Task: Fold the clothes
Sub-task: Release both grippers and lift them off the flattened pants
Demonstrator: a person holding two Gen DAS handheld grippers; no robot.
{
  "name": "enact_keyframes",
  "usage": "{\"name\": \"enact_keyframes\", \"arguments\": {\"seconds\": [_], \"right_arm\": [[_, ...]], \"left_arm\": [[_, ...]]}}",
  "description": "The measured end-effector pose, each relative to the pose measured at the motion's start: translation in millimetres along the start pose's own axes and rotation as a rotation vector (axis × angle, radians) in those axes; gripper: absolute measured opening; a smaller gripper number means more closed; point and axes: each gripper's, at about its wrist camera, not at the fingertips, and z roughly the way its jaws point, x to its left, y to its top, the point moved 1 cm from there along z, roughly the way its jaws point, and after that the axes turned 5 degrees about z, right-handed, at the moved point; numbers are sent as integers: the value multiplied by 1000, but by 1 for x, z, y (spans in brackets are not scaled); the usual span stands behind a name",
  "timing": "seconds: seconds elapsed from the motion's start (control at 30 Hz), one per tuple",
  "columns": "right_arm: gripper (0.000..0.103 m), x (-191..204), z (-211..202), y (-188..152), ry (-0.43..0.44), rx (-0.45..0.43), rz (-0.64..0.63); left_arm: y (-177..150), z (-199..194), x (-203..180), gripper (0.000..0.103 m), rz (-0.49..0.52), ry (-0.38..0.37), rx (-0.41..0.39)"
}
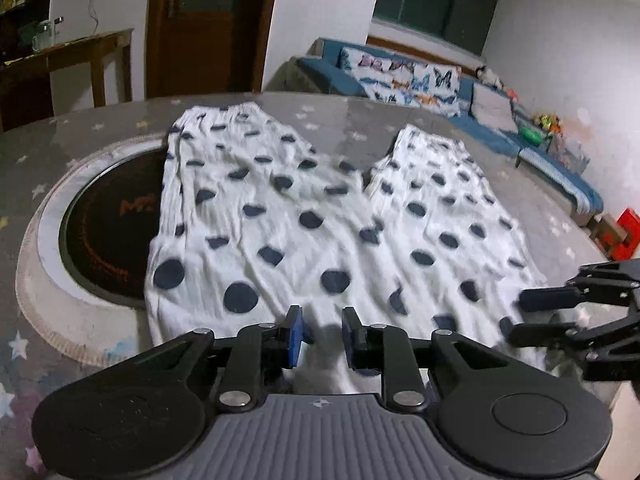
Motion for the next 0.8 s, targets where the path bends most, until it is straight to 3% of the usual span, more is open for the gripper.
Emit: {"name": "enact_keyframes", "arguments": {"seconds": [0.13,0.33,0.5,0.67,0.8], "right_arm": [[40,-12,-5,4,-11,-7,20],[41,-43,10,38,-68,-67,74],[41,-72,37,53,-132,-60,106],[41,-97,47,45,-204,-27,138],[41,-112,40,43,-240,-32,166]], "left_arm": [[7,-5,-5,25,9,-9,-13],[16,-3,-44,25,72,-139,-20],[12,12,-83,25,134,-240,21],[2,23,-110,25,201,-337,76],[-2,20,-121,30,242,-373,83]]}}
